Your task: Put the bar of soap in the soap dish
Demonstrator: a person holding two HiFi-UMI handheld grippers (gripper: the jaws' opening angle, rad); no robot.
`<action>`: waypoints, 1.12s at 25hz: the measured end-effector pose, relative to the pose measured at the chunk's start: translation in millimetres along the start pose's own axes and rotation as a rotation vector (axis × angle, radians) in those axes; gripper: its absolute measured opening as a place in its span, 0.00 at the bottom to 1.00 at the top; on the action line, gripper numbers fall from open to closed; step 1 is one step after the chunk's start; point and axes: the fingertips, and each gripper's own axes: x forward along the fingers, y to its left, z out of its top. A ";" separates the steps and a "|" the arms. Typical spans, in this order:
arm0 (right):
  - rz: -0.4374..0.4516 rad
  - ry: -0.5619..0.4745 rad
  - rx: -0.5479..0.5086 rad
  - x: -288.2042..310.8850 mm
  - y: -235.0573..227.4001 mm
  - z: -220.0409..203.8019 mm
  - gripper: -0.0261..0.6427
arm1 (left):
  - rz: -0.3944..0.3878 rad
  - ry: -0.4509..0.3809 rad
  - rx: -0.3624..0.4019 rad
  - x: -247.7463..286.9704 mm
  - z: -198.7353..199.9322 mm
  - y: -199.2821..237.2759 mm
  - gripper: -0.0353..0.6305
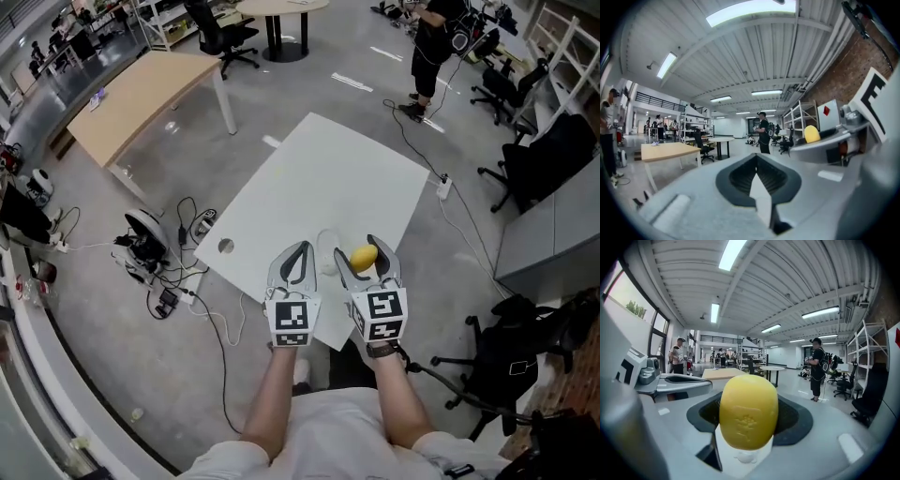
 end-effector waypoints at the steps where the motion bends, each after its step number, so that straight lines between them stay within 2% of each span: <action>1: 0.007 0.013 0.011 5.7 -2.5 -4.6 0.48 | 0.004 0.012 -0.007 6.3 -5.5 0.2 0.05; 7: 0.073 0.094 0.060 42.1 0.8 -37.0 0.48 | 0.041 0.079 -0.031 29.6 -36.7 10.3 0.05; 18: 0.145 0.316 0.114 100.8 10.6 -132.4 0.48 | 0.096 0.240 -0.080 48.1 -108.1 26.4 0.05; 23: 0.148 0.391 0.119 120.4 10.5 -165.0 0.48 | 0.128 0.294 -0.106 48.0 -130.2 35.8 0.05; 28: 0.102 0.459 0.120 140.7 0.5 -191.1 0.48 | 0.142 0.354 -0.123 52.1 -158.6 39.6 0.05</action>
